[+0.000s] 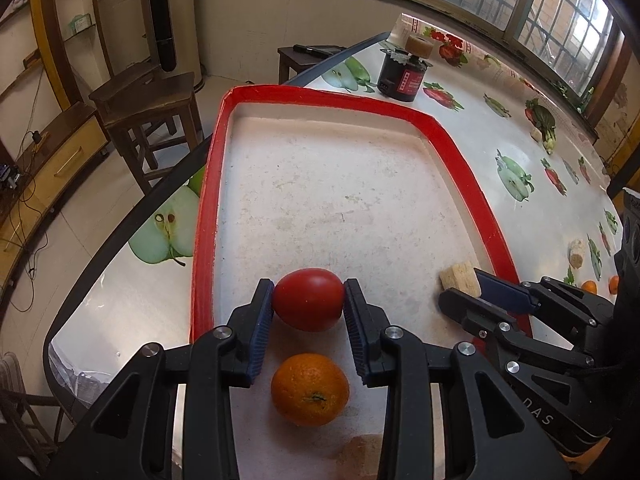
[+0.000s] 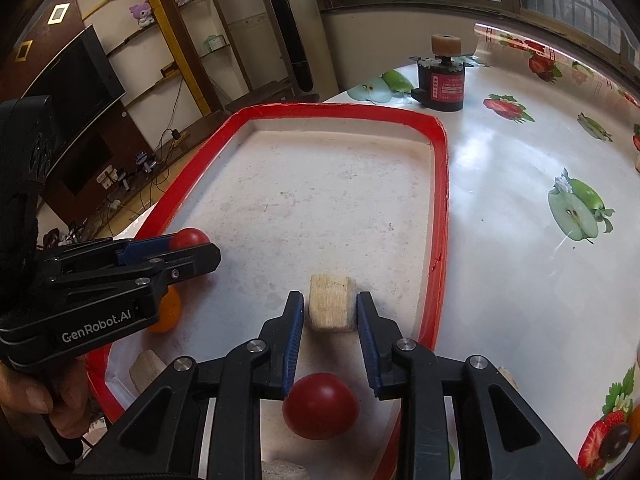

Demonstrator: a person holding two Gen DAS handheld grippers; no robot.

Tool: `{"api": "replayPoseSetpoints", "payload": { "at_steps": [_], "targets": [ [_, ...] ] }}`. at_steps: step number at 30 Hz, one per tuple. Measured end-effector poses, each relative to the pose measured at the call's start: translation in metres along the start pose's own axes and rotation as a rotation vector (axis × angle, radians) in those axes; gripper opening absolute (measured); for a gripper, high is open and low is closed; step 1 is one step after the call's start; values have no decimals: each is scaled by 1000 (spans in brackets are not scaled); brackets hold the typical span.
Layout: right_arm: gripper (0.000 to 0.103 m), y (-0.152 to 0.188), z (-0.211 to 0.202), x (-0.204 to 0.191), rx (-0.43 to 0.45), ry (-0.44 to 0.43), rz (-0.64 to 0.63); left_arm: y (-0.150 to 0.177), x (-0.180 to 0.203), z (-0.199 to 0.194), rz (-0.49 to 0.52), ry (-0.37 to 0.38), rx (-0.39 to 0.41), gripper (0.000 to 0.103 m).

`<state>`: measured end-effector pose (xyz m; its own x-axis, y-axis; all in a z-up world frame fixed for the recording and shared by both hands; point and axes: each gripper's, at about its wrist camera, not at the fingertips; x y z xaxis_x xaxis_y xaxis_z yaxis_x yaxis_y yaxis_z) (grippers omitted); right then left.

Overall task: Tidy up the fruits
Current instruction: 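Open the left gripper to drop the tomato while the right gripper drops the cork, then move both open grippers back over the fruit on the table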

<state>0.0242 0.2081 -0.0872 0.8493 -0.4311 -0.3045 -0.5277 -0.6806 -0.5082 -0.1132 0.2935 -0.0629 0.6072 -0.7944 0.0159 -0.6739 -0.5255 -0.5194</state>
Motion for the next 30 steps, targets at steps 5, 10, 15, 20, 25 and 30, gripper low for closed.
{"api": "replayPoseSetpoints", "payload": {
  "at_steps": [5,10,15,20,25,30],
  "targets": [
    [44,3,-15,0,41,1,0,2,-2,-7,-27,19,6,53],
    [45,7,-42,3,91,8,3,4,-3,-17,-48,11,35,56],
    [46,15,-68,15,129,6,38,10,-1,-26,-45,-9,57,56],
    [47,23,-87,29,153,14,71,13,3,-35,-47,-1,73,58],
    [50,32,-103,42,172,24,106,12,14,-41,-26,0,86,58],
    [50,39,-117,56,191,36,139,12,24,-47,-10,12,97,58]
  ]
}}
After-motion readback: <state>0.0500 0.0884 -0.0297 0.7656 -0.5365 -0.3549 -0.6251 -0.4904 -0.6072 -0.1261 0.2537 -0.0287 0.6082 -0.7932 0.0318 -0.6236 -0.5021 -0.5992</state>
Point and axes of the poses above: each gripper's, at about its wrist camera, not at the fingertips, and z roughly the way its jaws point, x to its right, y to its underside, and after that the axes turned 10 degrees about z, right-handed
